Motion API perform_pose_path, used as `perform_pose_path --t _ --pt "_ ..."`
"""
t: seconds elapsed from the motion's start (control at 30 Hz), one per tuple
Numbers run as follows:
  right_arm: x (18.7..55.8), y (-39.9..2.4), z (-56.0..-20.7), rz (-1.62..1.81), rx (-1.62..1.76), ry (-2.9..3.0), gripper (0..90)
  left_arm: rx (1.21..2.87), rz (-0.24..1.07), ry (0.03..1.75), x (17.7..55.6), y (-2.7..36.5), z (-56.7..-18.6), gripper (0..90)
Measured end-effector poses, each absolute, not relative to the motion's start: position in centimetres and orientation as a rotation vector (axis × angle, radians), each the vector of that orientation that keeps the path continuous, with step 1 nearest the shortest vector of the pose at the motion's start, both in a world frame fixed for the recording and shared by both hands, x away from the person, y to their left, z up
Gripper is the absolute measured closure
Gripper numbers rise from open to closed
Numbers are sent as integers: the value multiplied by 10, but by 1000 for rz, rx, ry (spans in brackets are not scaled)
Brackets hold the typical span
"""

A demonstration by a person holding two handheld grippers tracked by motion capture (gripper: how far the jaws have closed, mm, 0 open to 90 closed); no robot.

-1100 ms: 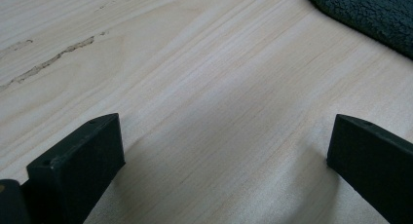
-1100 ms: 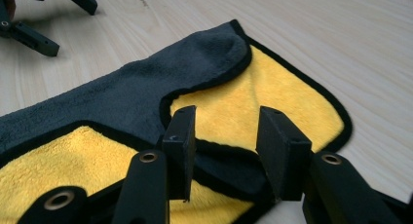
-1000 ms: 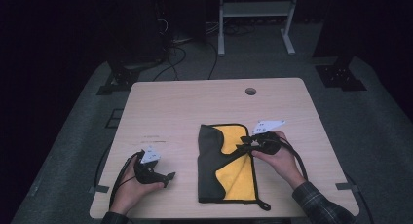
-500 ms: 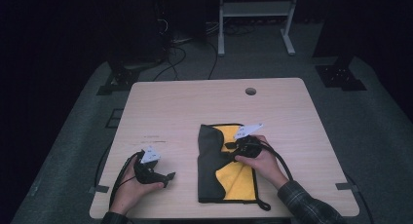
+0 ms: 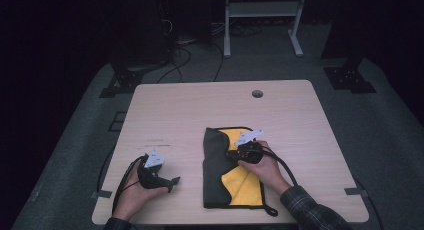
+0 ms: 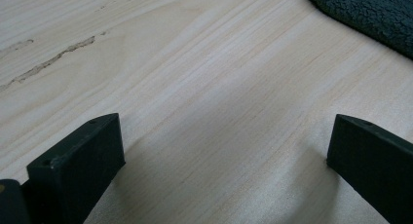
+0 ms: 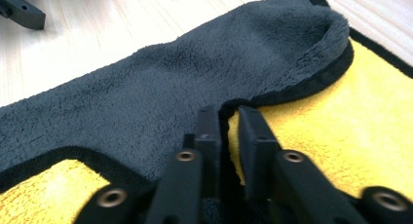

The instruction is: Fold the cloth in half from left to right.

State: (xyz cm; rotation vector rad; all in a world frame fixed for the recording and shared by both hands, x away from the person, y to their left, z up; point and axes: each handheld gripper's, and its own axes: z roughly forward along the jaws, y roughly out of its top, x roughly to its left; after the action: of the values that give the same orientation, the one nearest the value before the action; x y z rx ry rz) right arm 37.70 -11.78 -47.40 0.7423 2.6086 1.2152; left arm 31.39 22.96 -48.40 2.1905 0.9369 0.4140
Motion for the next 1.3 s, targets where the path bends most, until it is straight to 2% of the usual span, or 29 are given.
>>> perform_pose_path --t 0.13,0.73,1.0,1.3 --pt "378 -119 -469 1242 759 2590 850 2190 414 938 314 230 -484 0" --pt "412 -160 -426 1289 957 2418 857 2191 416 935 314 230 -484 0" --pt "431 -169 -424 1249 1013 2383 857 2190 414 937 314 230 -484 0" --pt "456 -182 -436 1156 1101 2358 862 2190 414 937 314 230 -484 0"
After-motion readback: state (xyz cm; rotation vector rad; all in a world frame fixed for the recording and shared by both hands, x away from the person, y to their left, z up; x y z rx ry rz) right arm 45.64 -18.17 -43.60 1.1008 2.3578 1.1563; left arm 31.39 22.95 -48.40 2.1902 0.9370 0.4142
